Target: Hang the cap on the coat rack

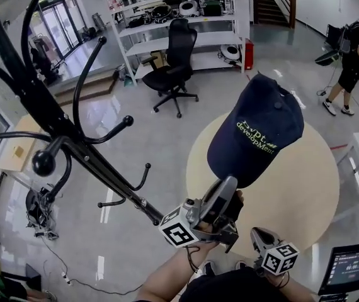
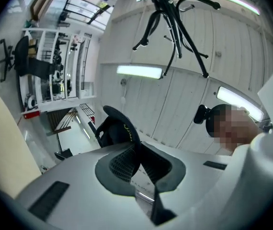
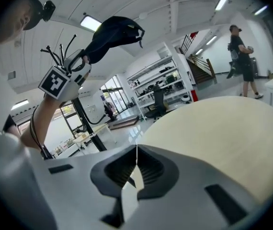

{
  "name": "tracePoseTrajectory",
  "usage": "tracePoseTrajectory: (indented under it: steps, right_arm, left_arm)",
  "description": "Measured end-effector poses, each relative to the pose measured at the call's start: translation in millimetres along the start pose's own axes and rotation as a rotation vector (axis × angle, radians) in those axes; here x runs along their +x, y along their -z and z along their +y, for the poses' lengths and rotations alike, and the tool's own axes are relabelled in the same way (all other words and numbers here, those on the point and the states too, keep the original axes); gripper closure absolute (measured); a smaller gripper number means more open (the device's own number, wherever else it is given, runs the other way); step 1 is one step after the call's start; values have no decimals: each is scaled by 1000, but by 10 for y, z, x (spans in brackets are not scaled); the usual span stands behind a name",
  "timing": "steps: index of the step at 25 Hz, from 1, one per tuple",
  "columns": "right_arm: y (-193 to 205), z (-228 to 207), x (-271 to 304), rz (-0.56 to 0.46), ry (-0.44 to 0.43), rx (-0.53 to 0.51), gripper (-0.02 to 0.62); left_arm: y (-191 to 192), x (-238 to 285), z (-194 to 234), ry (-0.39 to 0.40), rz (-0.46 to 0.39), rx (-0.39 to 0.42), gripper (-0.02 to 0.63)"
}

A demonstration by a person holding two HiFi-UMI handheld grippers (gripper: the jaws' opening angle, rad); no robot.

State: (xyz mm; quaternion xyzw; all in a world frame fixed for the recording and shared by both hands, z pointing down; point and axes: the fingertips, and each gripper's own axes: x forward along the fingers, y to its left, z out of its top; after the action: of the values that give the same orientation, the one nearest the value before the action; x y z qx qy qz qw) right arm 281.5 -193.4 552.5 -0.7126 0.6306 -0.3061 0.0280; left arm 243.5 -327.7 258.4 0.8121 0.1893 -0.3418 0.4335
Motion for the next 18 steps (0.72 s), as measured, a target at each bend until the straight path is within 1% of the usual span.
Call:
tracePoseTrajectory:
  steps: [2, 5, 9, 14, 18]
  right_arm:
    - [-67, 34, 53, 3, -43, -29, 591]
    - [-2, 102, -30, 3, -89, -46, 591]
    - [124, 127, -78, 12, -141, -14, 591]
    - [86, 227, 14, 31, -226, -23, 591]
    - [168, 247, 56, 57, -279, -20, 591]
  left_arm:
    - [-54, 22, -122, 3, -19, 36, 577]
    - [-41, -21, -455, 15, -48, 95, 577]
    - [-40, -42, -898, 18, -74, 207, 577]
    - [-181, 35, -1258, 29, -104, 314, 577]
    - [-286, 54, -1560, 41, -144, 419, 577]
